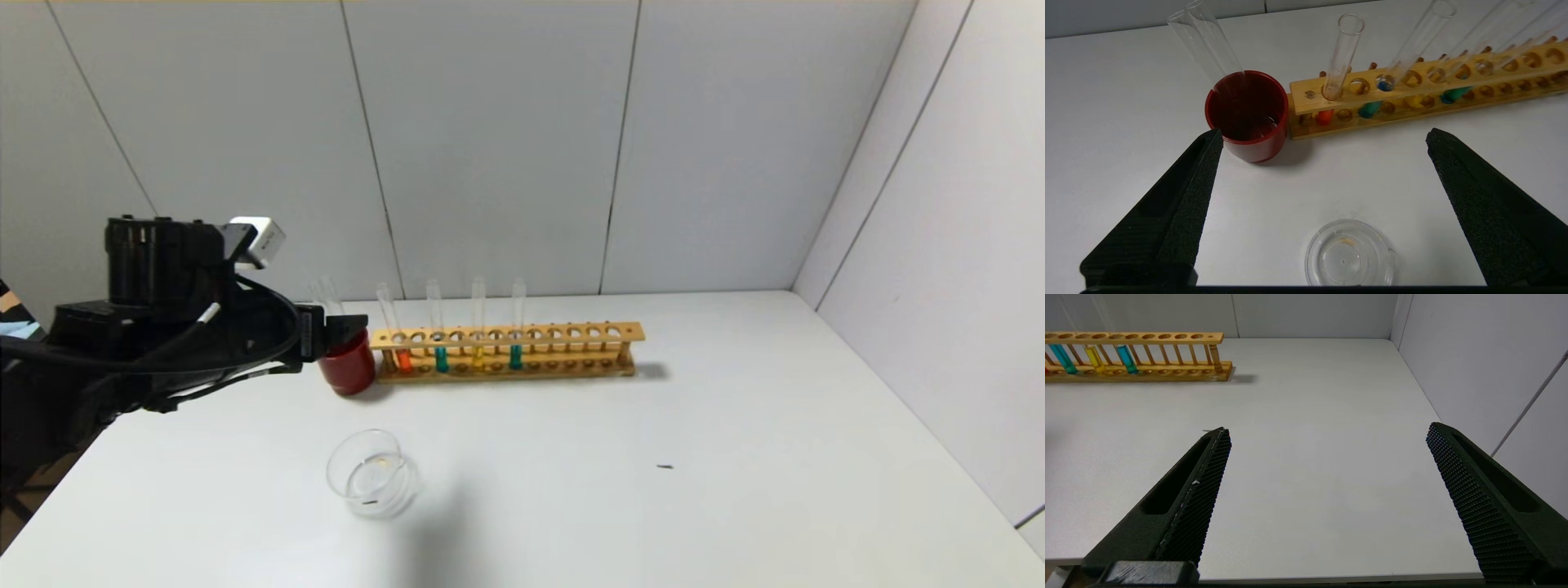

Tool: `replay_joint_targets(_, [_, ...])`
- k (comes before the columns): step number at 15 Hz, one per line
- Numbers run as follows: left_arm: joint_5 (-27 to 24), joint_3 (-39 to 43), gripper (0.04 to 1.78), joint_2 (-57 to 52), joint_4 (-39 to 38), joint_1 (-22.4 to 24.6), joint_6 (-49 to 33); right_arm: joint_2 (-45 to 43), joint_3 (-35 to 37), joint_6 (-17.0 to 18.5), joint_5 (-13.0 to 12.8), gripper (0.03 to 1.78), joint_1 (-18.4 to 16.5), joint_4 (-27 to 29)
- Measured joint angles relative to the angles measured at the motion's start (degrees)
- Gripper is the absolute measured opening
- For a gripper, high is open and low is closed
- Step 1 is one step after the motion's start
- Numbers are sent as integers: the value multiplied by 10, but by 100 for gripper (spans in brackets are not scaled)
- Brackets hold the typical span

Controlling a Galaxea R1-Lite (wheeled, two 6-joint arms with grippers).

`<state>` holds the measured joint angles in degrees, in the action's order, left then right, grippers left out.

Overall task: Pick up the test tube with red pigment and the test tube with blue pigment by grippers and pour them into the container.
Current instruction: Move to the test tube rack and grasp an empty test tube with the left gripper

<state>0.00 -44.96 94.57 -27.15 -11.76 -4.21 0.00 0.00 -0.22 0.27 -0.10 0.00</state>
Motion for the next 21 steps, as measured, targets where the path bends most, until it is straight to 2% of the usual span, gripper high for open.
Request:
replay_joint_targets(3, [58, -12, 175, 83, -72, -21, -2, 0, 0, 0, 0, 175, 0, 0])
replay_joint_targets(6, [89, -36, 175, 149, -133, -40, -3, 0, 0, 0, 0, 175, 0, 0])
replay_joint_targets(10, [120, -90, 175, 211, -134, -48, -8, 0, 0, 0, 0, 175, 0, 0])
replay_joint_targets(18, [125, -144, 175, 259, -131, -59, -31, 0, 0, 0, 0, 175, 0, 0])
replay_joint_targets(21, [130, -155, 159, 271, -131, -61, -33, 0, 0, 0, 0, 175, 0, 0])
